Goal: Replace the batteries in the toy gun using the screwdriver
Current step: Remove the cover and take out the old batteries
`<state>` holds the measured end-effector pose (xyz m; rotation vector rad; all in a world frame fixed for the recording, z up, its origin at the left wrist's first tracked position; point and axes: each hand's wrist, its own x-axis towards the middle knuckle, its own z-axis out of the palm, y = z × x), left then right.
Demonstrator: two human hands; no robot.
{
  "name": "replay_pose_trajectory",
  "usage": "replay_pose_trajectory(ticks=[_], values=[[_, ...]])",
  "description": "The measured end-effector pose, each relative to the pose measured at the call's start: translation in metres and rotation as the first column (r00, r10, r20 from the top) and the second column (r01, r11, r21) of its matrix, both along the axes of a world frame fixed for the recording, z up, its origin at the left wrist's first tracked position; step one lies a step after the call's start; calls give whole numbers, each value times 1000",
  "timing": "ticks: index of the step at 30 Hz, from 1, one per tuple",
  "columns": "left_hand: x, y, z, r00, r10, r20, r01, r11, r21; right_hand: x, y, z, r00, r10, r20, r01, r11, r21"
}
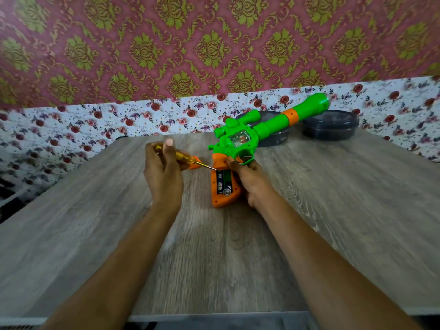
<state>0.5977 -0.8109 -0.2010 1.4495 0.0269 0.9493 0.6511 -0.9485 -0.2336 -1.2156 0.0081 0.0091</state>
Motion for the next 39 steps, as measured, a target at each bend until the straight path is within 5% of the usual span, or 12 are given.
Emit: replay_pose_trajectory(ticks=[4, 6, 10, 12, 14, 17, 22, 26, 34, 37, 39], values=[[-6, 4, 9, 981, -104, 162, 100, 994, 30, 1, 2, -2, 999, 0, 41, -2, 999, 46], [-11, 3, 12, 985, -122, 125, 88, 966, 244, 2, 2, -1, 999, -3, 44, 0, 998, 58], [-16, -6, 5, 972, -116, -204, 232, 600, 766, 2, 3, -1, 999, -10, 51, 6, 997, 76], [-16, -11, -1, 953, -57, -298, 294, 425, 856, 3, 2, -2, 999, -35, 42, 32, 998, 48], [-13, -12, -4, 960, -49, -274, 273, 355, 894, 3, 1, -2, 999, -36, 37, 34, 999, 38], [-14, -9, -2, 961, -100, -258, 276, 389, 879, 2, 1, -2, 998, -33, 57, 33, 999, 3], [-6, 21, 11, 988, 70, -139, 60, 653, 755, 6, 2, -3, 998, -59, 25, 59, 998, 18], [14, 50, -7, 886, 404, -226, -62, 587, 807, 7, -1, -3, 998, -58, -37, 59, 998, 27], [22, 36, -23, 790, 507, -345, 118, 427, 896, 5, -3, -5, 1000, 4, -21, -4, 1000, -6], [19, 35, -15, 820, 472, -323, 62, 489, 870, 6, -3, -5, 1000, 13, -22, -14, 1000, -14], [14, 34, -5, 870, 360, -337, 24, 652, 758, 6, -2, -5, 999, 13, -31, -13, 1000, -1]])
